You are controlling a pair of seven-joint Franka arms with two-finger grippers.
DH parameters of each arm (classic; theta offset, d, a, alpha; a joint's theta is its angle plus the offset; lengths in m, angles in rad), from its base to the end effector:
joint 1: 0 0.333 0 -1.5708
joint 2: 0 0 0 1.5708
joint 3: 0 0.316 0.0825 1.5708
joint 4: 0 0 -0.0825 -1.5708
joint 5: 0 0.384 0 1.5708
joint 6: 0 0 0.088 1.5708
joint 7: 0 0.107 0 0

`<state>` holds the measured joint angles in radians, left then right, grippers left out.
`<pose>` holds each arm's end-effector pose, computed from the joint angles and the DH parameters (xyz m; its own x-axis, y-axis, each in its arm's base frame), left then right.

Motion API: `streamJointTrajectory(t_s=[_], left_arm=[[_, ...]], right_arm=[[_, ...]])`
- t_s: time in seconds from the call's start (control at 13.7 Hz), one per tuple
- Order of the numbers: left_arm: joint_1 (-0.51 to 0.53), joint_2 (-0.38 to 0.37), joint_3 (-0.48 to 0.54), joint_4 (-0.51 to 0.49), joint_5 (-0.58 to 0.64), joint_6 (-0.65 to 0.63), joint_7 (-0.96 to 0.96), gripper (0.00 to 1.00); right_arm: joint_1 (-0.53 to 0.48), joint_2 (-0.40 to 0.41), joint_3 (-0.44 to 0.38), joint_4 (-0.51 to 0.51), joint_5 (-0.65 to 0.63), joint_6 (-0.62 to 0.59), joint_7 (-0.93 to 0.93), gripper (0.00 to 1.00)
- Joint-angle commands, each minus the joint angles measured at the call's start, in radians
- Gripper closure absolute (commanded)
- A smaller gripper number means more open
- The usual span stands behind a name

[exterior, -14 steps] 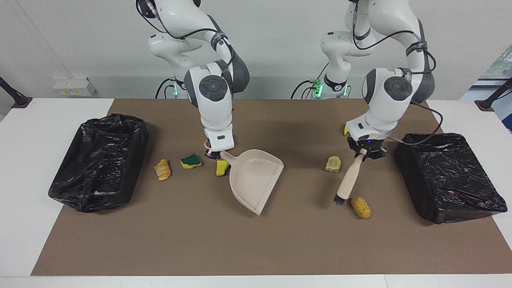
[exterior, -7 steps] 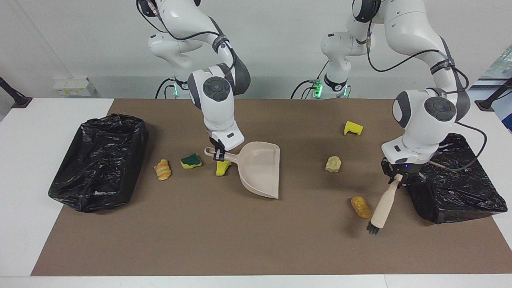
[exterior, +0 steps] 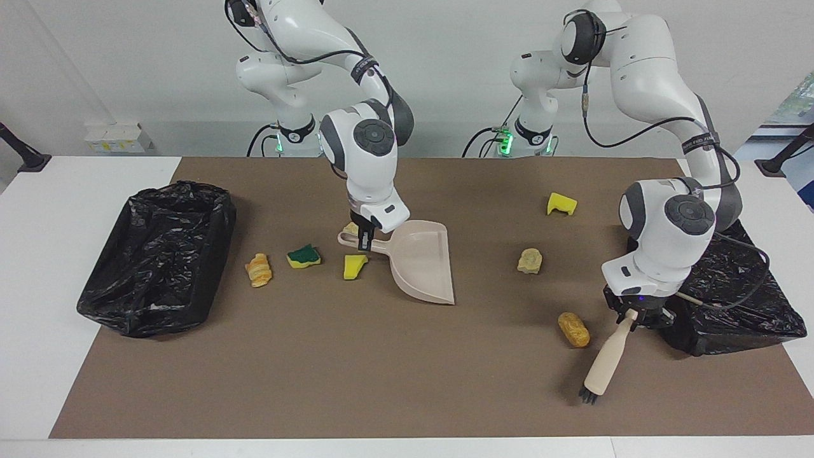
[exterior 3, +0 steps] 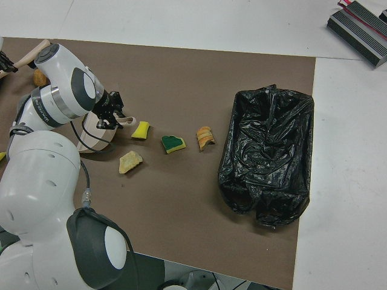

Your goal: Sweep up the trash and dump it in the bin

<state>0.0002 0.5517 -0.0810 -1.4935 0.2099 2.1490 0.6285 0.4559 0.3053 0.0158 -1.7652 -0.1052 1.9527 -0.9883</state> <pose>0.7131 -0.0393 0.3610 0.6965 -0.7175 -0.0044 -0.7070 -0.6853 -0.1746 0.5604 0.2773 0.3817 0.0620 0.9884 -0.1385 0.9962 -0.0697 -0.0514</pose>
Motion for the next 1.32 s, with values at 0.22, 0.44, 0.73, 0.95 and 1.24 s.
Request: streamJointTrajectory(t_s=[0.22,0.44,0.73,0.95,1.24], left_arm=[[-0.008,-0.133,0.006,-0.170,0.016,-0.147,0.011,1.00],[-0.023,-0.238,0.004,-0.354,0.011,-0.147,-0.004,1.00],[-0.075,-0.412,0.000,-0.592,0.005,-0.158,-0.054,1.00],[-0.159,-0.464,-0.002,-0.668,0.003,-0.195,-0.200,1.00],[-0.273,-0.495,-0.003,-0.700,-0.021,-0.225,-0.340,1.00]], right_arm=[[0.003,-0.035,0.004,-0.045,-0.033,-0.026,-0.010,1.00],[0.001,-0.035,0.004,-0.046,-0.033,-0.026,-0.033,1.00],[0.001,-0.038,0.004,-0.057,-0.033,-0.021,-0.033,1.00],[-0.002,-0.040,0.004,-0.063,-0.033,-0.015,-0.033,1.00],[-0.003,-0.041,0.004,-0.071,-0.033,-0.011,-0.033,1.00]])
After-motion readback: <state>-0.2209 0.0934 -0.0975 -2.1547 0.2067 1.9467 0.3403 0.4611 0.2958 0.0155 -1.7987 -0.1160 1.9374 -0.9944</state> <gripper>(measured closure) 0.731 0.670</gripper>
